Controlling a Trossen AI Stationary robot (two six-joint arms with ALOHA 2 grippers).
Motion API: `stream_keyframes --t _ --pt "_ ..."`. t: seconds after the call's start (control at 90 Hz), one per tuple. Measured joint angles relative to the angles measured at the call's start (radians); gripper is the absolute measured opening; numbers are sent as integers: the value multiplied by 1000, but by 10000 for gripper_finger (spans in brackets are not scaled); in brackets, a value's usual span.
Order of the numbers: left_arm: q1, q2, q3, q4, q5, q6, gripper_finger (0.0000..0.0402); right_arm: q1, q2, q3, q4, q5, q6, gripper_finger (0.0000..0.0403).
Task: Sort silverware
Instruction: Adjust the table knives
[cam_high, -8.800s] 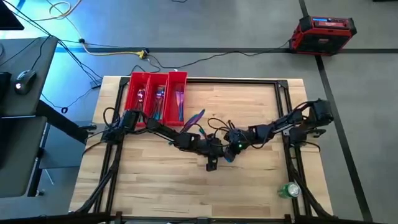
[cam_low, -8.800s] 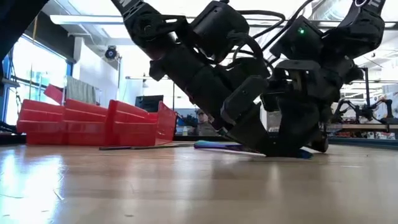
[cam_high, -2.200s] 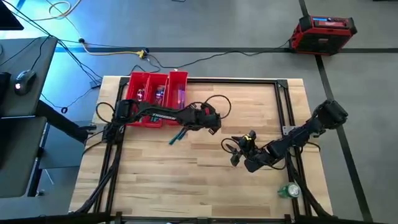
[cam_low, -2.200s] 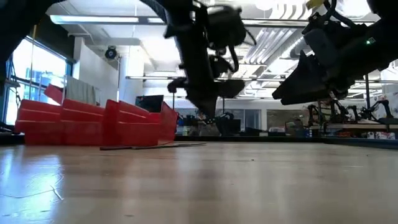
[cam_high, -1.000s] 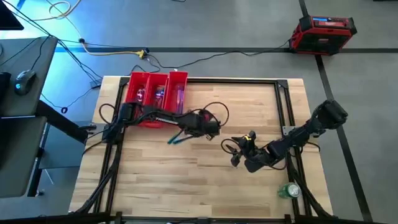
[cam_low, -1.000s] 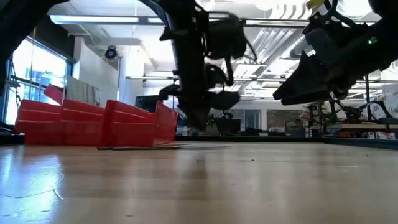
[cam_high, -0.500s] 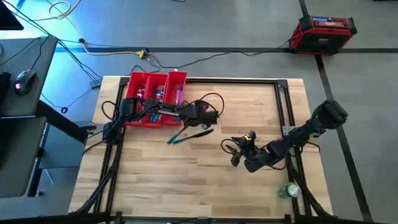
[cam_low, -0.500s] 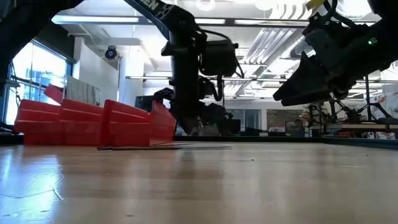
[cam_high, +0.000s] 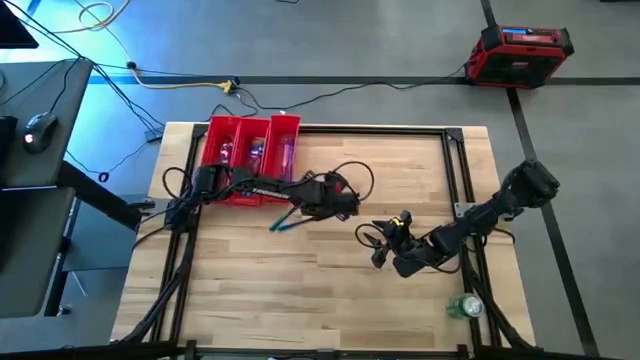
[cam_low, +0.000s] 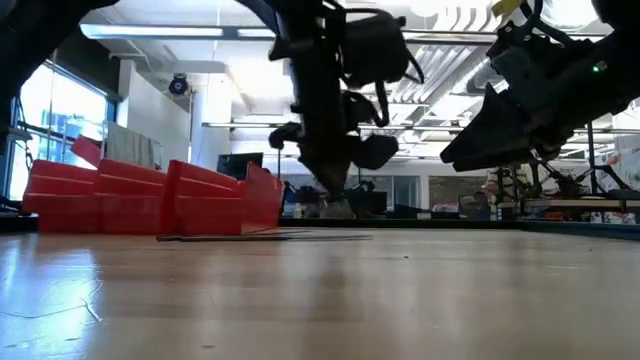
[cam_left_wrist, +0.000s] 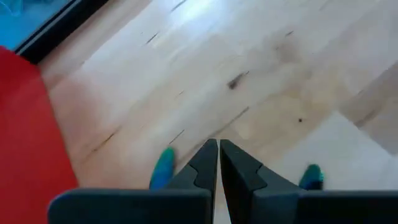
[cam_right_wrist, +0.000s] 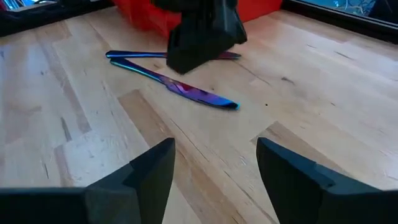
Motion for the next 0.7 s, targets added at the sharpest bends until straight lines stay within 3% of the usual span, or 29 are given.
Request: stream_keyframes --t 0.3,0.633,0.7 --pt "76 111 -6 -32 0 -90 0 0 0 0 -5 0 4 213" --pt "69 112 -4 -64 -12 -92 0 0 0 0 -7 -3 1 213" --pt "47 102 -6 -91 -59 -96 0 0 0 0 -7 -3 1 213"
